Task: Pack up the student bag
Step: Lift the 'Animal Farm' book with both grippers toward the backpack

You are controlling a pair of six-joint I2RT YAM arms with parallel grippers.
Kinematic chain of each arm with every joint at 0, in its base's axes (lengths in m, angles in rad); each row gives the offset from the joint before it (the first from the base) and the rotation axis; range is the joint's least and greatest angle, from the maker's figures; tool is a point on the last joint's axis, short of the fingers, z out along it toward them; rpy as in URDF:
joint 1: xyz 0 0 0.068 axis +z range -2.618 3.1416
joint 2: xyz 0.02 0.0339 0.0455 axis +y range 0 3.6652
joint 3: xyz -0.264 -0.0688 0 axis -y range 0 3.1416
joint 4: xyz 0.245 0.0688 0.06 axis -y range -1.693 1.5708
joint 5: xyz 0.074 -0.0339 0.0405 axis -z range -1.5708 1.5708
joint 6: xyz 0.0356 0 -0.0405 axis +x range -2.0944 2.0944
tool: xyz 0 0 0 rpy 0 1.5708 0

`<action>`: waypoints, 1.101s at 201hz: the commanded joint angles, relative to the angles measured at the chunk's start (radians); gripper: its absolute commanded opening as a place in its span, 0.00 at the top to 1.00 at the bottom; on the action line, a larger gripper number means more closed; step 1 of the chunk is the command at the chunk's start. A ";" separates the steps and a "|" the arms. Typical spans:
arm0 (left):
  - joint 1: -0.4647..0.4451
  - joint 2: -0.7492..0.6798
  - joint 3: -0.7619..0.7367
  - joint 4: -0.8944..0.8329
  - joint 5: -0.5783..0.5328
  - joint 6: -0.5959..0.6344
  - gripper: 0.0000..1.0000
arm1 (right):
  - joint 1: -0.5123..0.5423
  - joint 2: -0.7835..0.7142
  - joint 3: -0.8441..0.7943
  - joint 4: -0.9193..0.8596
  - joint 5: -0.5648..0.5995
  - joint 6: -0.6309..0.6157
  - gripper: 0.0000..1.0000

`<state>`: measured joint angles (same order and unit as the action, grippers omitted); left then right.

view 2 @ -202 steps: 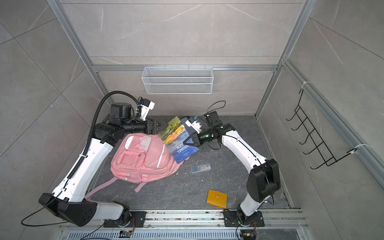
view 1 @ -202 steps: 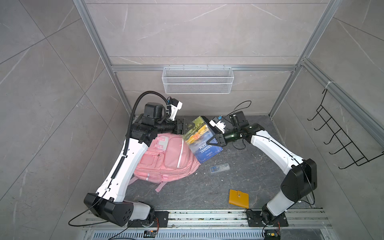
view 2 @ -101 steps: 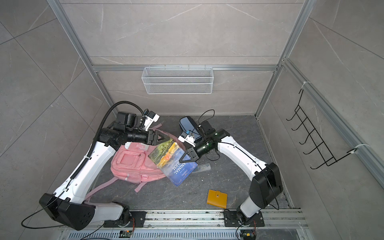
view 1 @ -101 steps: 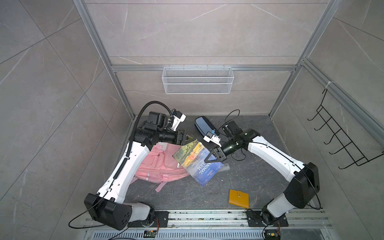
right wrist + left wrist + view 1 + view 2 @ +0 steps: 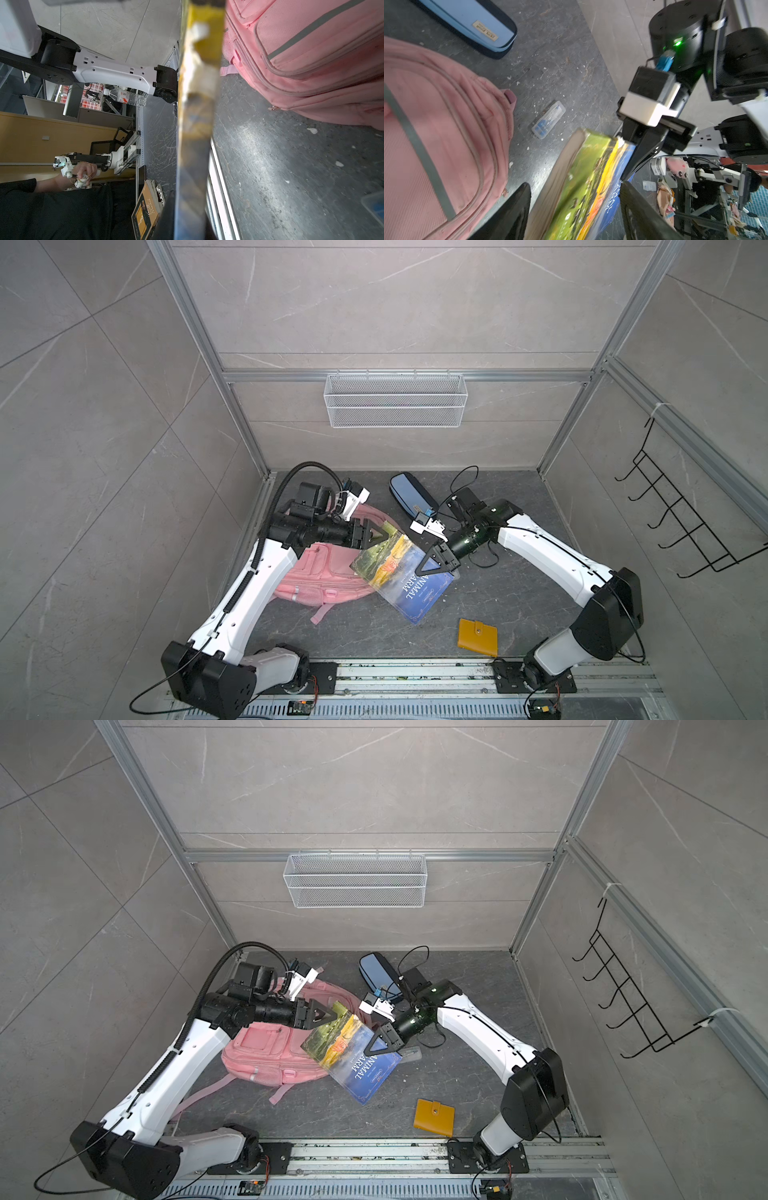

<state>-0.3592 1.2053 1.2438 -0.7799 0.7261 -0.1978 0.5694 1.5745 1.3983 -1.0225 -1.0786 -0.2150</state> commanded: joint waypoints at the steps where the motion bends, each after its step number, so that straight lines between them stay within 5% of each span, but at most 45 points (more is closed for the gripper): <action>1: -0.002 -0.070 -0.050 0.028 -0.056 -0.026 0.29 | 0.009 -0.029 0.016 -0.013 -0.051 -0.042 1.00; 56: -0.046 0.008 -0.066 0.070 0.180 -0.049 0.16 | 0.015 0.017 0.058 -0.030 -0.057 -0.050 1.00; 103: -0.081 0.039 -0.072 0.057 0.204 -0.035 0.18 | 0.033 0.046 0.119 -0.075 -0.042 -0.079 1.00; 177: -0.081 0.024 -0.077 0.053 0.264 -0.071 0.69 | 0.033 0.059 0.137 -0.093 0.018 -0.101 1.00; 206: -0.081 0.004 -0.090 0.037 0.250 -0.073 1.00 | 0.031 0.068 0.173 -0.099 0.045 -0.103 1.00; 221: -0.081 -0.004 -0.093 0.040 0.237 -0.080 1.00 | 0.025 0.079 0.208 -0.099 0.046 -0.098 0.95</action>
<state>-0.4194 1.2316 1.1610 -0.7280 0.9268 -0.2710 0.5964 1.6375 1.5177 -1.1717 -0.9833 -0.3187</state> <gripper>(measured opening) 0.097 0.117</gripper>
